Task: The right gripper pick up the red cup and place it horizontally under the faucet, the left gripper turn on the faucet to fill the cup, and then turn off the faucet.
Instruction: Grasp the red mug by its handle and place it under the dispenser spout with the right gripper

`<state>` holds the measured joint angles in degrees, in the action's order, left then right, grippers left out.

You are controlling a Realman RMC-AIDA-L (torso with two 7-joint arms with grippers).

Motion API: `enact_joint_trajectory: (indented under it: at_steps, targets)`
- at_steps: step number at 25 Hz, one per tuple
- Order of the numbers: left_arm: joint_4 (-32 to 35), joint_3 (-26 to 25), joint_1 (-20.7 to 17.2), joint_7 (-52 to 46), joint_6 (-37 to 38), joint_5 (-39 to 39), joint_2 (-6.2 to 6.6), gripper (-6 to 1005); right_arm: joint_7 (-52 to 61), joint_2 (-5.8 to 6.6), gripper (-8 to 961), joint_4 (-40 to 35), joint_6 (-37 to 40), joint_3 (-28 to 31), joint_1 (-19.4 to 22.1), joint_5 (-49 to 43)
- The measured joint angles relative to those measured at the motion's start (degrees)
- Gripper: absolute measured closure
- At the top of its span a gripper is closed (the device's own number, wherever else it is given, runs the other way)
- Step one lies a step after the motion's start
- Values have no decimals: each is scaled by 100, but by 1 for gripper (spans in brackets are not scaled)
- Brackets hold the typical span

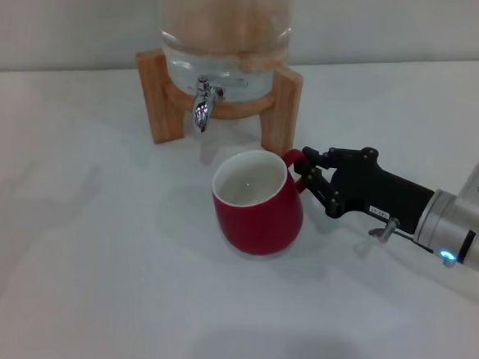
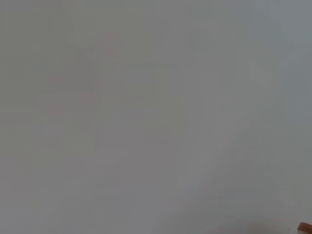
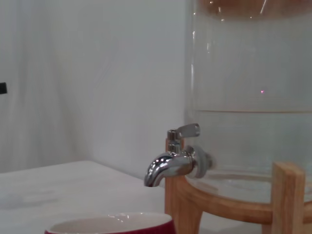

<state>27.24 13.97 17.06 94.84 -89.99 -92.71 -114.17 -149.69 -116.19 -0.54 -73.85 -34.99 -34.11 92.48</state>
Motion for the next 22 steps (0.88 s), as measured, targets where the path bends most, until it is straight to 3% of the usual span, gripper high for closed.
enact_joint_trajectory:
  at_steps: [22]
  targets:
    - [0,9,17,-1,-6,-2,17,154,-745,1,814,771,653,601,-511,125]
